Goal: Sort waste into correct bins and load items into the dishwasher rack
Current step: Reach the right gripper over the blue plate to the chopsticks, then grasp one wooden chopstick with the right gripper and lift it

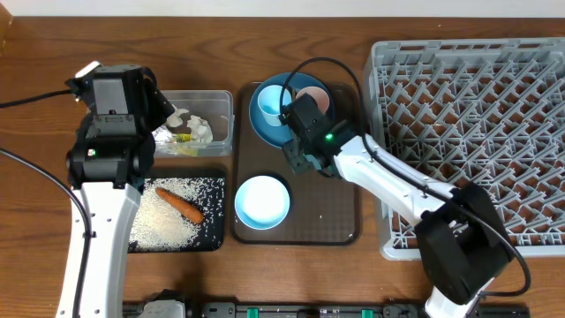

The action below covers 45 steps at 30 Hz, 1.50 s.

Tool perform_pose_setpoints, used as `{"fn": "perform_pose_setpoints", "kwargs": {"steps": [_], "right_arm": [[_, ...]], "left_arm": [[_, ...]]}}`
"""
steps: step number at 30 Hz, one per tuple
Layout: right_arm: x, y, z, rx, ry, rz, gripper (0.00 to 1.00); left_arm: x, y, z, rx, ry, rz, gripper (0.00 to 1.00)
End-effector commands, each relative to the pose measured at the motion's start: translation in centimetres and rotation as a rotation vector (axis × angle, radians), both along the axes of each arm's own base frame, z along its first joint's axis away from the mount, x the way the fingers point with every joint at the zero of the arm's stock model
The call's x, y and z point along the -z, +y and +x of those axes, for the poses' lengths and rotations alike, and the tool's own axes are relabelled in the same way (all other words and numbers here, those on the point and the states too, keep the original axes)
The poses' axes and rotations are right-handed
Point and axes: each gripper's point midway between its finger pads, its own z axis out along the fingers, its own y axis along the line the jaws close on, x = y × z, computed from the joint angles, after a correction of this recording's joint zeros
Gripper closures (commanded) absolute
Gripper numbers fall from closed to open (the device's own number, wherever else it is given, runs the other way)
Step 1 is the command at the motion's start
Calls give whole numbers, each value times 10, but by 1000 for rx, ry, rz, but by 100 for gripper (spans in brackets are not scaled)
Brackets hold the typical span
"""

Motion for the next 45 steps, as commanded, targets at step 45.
{"fn": "perform_pose_setpoints", "kwargs": {"steps": [45], "right_arm": [[-67,-11,-1,18,-117,30,99]], "left_arm": [[-8,4,0,-6,-11,20,2]]}}
